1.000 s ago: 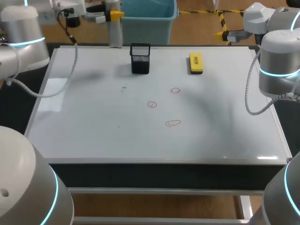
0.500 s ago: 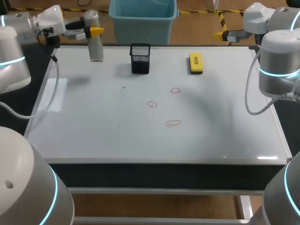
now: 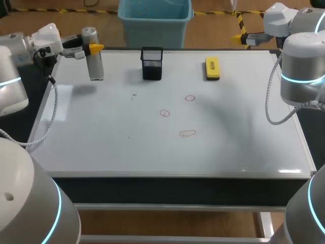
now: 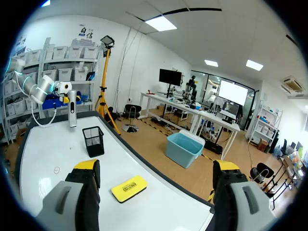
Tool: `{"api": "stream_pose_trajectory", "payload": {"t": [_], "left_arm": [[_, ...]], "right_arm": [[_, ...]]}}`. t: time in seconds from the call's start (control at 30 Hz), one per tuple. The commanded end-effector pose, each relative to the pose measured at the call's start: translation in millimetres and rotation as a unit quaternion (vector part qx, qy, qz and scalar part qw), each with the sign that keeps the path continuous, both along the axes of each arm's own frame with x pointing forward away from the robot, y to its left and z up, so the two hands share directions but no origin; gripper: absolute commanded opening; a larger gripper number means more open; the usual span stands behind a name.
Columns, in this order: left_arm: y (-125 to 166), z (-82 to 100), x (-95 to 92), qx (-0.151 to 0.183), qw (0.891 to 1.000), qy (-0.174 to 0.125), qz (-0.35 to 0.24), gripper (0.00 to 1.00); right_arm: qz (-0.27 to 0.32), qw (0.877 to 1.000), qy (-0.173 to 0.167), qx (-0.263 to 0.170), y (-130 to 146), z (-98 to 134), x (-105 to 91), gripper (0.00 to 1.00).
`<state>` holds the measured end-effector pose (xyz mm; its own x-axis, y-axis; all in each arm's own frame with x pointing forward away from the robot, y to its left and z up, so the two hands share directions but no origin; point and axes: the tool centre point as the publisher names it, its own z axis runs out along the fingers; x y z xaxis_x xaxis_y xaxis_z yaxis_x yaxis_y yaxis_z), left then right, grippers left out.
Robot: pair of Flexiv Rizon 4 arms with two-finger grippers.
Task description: Pick up the inspection probe, press it on each red-marked spot on the whiteboard one by one, put down the probe, pick up the eraser, and wipe off all the red marks.
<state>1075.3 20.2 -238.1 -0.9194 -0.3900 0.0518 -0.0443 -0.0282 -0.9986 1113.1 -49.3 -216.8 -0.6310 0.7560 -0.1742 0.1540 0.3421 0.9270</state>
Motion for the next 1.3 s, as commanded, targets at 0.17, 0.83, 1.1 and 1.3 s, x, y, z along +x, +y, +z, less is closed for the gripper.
{"api": "stream_pose_trajectory", "payload": {"t": [0.17,0.83,1.1,1.3], "left_arm": [[1.5,-1.5,1.2,0.006,1.0,0.003,0.002,0.0],[1.5,-1.5,1.2,0.006,1.0,0.003,0.002,0.0],[1.5,-1.5,1.2,0.006,1.0,0.003,0.002,0.0],[1.5,-1.5,1.2,0.006,1.0,0.003,0.002,0.0]], "right_arm": [[0.0,1.0,0.0,0.0,-0.2,-0.1,0.4,1.0],[0.132,0.988,0.053,-0.066,-5.8,-17.3,29.7,1.0],[0.328,0.907,0.119,-0.237,15.8,-48.9,50.4,1.0],[0.461,0.765,0.147,-0.424,33.9,-74.5,46.9,1.0]]}}
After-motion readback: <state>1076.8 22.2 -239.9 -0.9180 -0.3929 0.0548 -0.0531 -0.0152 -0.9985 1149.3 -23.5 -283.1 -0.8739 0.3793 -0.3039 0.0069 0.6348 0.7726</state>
